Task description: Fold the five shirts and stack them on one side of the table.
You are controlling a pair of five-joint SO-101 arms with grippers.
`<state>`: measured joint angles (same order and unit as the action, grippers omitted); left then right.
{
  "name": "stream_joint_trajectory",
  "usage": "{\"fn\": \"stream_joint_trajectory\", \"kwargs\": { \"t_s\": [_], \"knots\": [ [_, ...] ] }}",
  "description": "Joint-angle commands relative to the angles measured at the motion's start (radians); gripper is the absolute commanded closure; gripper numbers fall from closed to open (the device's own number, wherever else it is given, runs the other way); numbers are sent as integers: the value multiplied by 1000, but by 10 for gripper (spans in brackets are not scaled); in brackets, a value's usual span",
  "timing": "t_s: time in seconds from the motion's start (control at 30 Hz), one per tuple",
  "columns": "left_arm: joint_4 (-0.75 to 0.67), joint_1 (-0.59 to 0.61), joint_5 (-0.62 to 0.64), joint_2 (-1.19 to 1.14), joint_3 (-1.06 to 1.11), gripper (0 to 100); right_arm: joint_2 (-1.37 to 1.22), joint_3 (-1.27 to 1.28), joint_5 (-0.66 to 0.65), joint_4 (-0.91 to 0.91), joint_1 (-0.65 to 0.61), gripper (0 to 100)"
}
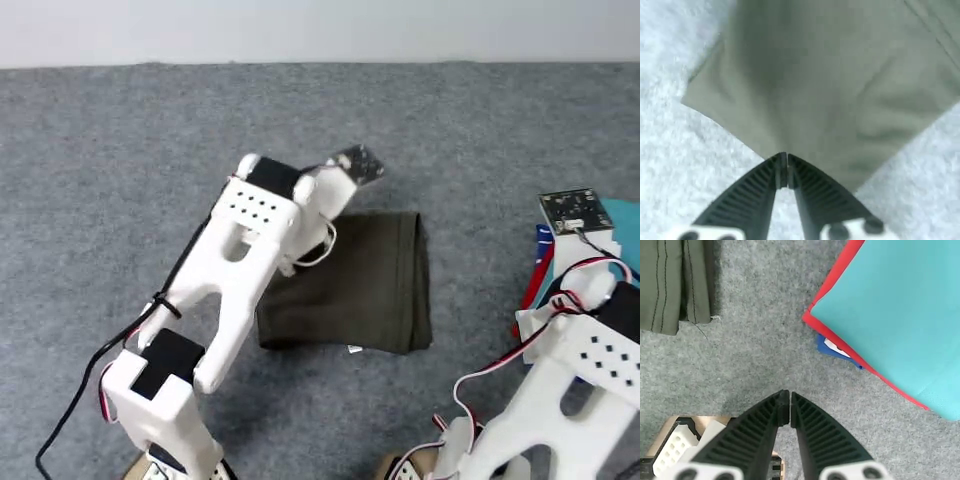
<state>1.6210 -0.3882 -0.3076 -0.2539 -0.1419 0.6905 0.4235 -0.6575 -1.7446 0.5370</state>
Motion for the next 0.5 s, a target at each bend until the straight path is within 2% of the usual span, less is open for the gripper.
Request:
{"fn": "stream_joint_trajectory", "kwargs": {
  "t_s": [0.0, 0.23, 0.47],
  "knots": [
    [-83, 21, 9, -38, -50, 986, 19, -6, -2, -4, -2, 984],
    [-232, 135, 78, -250, -50, 986, 19, -6, -2, -4, -2, 984],
    [-229, 187, 86, -272, -77, 987, 21, -6, -3, -7, -2, 984]
  ]
}}
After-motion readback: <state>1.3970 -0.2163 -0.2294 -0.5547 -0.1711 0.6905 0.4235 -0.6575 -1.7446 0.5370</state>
